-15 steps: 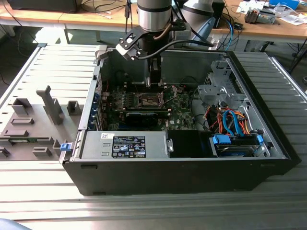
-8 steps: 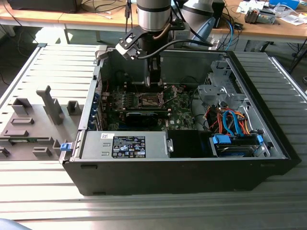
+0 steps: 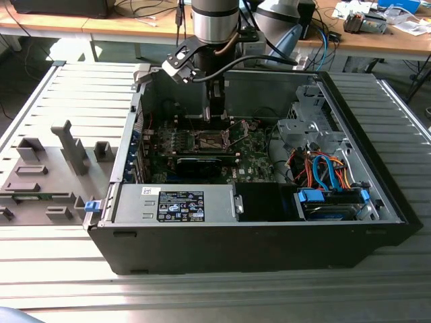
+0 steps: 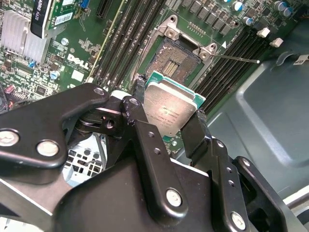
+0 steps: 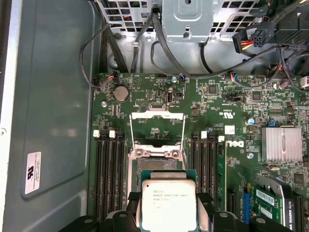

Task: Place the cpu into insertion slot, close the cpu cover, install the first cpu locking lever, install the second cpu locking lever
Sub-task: 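Place the cpu into insertion slot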

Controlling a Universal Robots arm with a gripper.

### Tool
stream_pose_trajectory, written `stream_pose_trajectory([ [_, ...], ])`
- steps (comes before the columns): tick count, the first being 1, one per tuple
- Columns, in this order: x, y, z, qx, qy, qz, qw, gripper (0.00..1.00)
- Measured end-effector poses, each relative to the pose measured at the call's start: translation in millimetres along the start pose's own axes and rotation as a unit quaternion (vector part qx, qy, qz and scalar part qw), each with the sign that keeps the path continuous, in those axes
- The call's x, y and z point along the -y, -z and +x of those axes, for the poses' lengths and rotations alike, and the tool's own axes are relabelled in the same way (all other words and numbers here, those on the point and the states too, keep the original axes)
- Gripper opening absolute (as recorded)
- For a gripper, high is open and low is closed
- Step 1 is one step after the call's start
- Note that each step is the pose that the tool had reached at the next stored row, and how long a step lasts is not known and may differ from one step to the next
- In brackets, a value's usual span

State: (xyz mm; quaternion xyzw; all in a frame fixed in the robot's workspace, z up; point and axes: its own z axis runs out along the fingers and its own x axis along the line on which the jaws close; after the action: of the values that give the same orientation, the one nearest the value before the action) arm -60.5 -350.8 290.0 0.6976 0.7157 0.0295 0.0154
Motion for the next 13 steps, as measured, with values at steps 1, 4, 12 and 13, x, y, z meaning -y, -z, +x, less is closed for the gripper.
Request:
stream_pose_trajectory([
  [1,0.1,-0.2,0.2,0.0000,0.000,0.0000,1.00000,0.54],
  [4,0.3,-0.5,0.4,0.0000,0.000,0.0000,1.00000,0.54],
  [12,1.0,-1.6,0.8,0.0000,0.000,0.0000,1.00000,0.54],
  [13,1.2,-1.9,0.8,0.0000,0.000,0.0000,1.00000,0.54],
])
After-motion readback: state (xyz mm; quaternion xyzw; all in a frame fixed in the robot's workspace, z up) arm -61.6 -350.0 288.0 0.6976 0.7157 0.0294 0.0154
